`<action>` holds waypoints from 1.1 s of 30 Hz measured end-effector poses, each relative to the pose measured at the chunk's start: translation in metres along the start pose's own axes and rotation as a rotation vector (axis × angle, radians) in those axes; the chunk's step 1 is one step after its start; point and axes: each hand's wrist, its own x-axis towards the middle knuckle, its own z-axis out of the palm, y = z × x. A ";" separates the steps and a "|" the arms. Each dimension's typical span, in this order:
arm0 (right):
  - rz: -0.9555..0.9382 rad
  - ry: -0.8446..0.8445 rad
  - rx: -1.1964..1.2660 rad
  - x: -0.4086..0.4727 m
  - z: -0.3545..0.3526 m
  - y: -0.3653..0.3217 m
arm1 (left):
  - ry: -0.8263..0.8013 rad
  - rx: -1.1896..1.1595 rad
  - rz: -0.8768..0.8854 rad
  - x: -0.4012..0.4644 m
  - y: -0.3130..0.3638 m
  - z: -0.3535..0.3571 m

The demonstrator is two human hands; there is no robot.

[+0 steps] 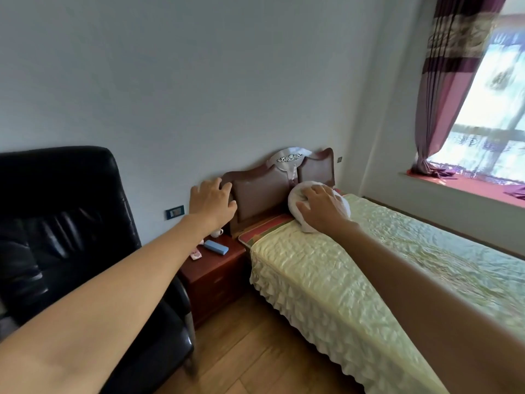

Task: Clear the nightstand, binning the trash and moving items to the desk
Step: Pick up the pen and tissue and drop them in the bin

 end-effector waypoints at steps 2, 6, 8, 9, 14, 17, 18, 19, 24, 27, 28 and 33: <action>-0.018 0.009 -0.019 0.032 0.013 -0.001 | -0.001 0.002 -0.011 0.029 -0.009 0.012; -0.023 -0.002 -0.009 0.079 0.051 0.002 | -0.024 0.016 -0.018 0.080 -0.020 0.043; -0.023 -0.033 -0.012 0.098 0.070 0.007 | -0.063 0.018 -0.018 0.099 -0.023 0.060; -0.025 -0.041 -0.010 0.109 0.080 0.010 | -0.071 0.019 -0.020 0.108 -0.024 0.071; -0.043 -0.068 -0.002 0.170 0.134 0.030 | -0.114 0.023 -0.037 0.158 -0.027 0.126; -0.077 -0.087 0.001 0.213 0.162 0.042 | -0.134 0.028 -0.063 0.192 -0.023 0.155; -0.086 -0.088 -0.001 0.229 0.170 0.046 | -0.136 0.037 -0.071 0.205 -0.022 0.163; -0.097 -0.087 -0.002 0.246 0.177 0.051 | -0.131 0.045 -0.078 0.219 -0.020 0.170; -0.167 -0.101 0.023 0.334 0.204 0.078 | -0.124 0.060 -0.144 0.292 -0.012 0.195; -0.206 -0.112 0.034 0.378 0.225 0.087 | -0.133 0.064 -0.190 0.320 -0.011 0.219; -0.217 -0.128 0.040 0.388 0.234 0.089 | -0.148 0.064 -0.202 0.326 -0.012 0.228; -0.265 -0.224 0.074 0.429 0.286 0.086 | -0.188 0.064 -0.282 0.347 -0.031 0.270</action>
